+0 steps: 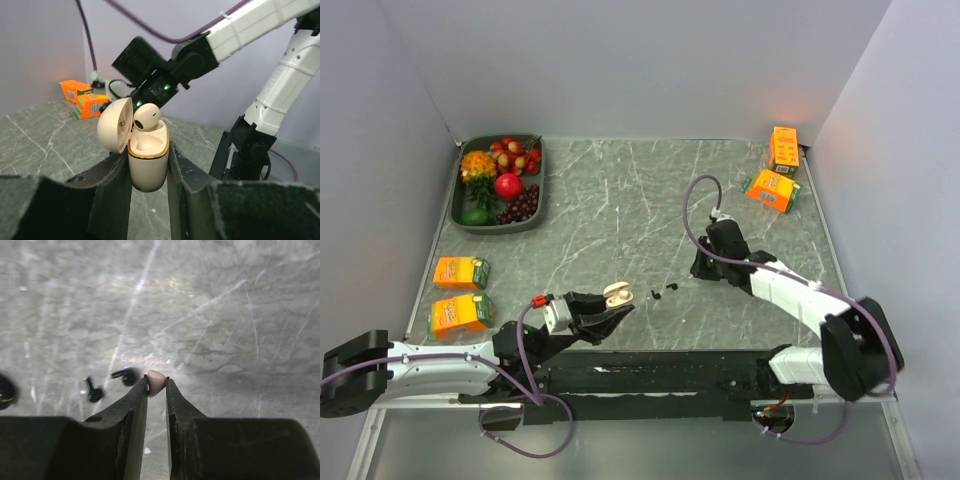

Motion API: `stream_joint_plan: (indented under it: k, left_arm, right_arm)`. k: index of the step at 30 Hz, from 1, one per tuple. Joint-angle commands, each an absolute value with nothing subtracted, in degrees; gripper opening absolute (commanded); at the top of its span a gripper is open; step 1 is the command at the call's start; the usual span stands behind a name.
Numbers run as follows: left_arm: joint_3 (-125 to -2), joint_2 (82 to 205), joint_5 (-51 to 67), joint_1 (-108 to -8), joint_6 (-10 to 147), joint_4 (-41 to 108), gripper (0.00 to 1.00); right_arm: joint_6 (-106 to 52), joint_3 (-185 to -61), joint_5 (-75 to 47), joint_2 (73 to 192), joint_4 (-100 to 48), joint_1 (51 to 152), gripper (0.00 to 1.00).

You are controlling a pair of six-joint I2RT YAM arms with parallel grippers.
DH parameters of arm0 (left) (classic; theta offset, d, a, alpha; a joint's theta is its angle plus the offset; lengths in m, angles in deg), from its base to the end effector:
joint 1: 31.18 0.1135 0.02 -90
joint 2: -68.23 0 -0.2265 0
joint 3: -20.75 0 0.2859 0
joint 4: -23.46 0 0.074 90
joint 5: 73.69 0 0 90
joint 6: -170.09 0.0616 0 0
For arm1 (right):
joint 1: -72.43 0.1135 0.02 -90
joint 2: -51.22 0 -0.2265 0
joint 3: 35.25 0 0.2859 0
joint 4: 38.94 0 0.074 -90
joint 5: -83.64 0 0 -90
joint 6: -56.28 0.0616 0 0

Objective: Insert the wireless bluetooth earbuds into the charging case
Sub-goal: Pick up the earbud from the center of the board, then place the earbud in the charging case.

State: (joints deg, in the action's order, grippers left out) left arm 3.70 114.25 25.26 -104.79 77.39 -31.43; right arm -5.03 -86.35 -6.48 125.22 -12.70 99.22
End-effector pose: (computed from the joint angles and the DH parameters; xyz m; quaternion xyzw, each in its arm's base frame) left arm 0.0753 -0.2219 0.1970 0.2529 0.4692 -0.4895 0.6901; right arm 0.2764 0.1397 0.1174 0.0152 0.9370 0.1633 0.3085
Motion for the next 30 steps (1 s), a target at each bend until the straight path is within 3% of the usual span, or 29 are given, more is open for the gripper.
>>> stream_joint_plan:
  k: [1,12,19,30]
  left_arm:
    - [3.71,114.72,26.77,-105.10,77.18,-34.65,0.01]
    - [2.92,117.27,29.32,-105.19,79.38,-38.51,0.01]
    - [2.04,124.64,32.05,-104.84,84.56,-47.03,0.01]
    - [-2.35,131.95,25.91,-100.18,83.25,-49.86,0.01]
  right_arm:
    - [-6.11,-85.07,0.05,115.59,-16.72,102.66,0.00]
    - [-14.11,-90.78,10.87,100.62,-17.87,115.23,0.00]
    - [-20.09,-94.91,3.51,94.82,-18.56,119.97,0.00]
    - [-27.91,-101.59,-5.12,89.19,-12.95,128.85,0.00]
